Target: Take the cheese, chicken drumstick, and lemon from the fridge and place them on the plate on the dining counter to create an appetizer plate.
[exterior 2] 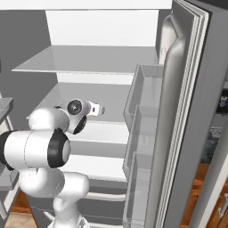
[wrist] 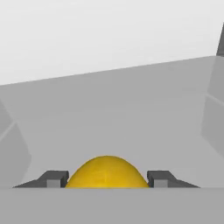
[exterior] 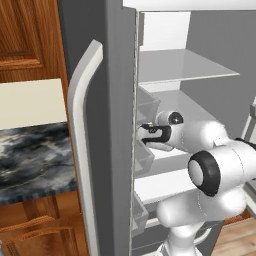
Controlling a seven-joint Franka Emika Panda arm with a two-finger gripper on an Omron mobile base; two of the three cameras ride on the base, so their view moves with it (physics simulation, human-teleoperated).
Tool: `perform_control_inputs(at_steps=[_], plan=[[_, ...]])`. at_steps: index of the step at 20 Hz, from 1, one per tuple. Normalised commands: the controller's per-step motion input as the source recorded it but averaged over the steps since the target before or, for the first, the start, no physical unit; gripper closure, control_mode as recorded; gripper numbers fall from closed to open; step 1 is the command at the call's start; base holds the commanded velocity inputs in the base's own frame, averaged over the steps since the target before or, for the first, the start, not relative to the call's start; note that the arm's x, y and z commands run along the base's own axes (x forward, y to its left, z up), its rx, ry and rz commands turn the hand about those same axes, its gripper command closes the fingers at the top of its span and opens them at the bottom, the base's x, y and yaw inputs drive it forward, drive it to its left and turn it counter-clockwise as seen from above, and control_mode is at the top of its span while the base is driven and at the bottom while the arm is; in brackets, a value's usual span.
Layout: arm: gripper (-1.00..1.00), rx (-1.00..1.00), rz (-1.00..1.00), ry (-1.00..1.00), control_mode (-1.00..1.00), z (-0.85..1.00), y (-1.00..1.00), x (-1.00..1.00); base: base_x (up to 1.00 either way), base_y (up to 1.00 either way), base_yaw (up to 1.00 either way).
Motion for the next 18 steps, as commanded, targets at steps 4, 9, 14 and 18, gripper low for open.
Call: perform_control_inputs(at_steps=[4,9,14,18], plan=[[1.00,0.02,0.00,0.05,-1.00,0.84,-0.35,-0.72,0.00,0.00,0.00],[1.00,-0.01,0.00,0.24,-1.00,0.89,-0.28,-0.65,0.00,0.00,0.00],[1.00,-0.11,0.00,0.36,-1.00,0.94,-0.03,-0.60,0.00,0.00,0.00],[1.00,-0.11,0.00,0.30,-1.00,0.45,0.00,-0.70,0.00,0.00,0.00]])
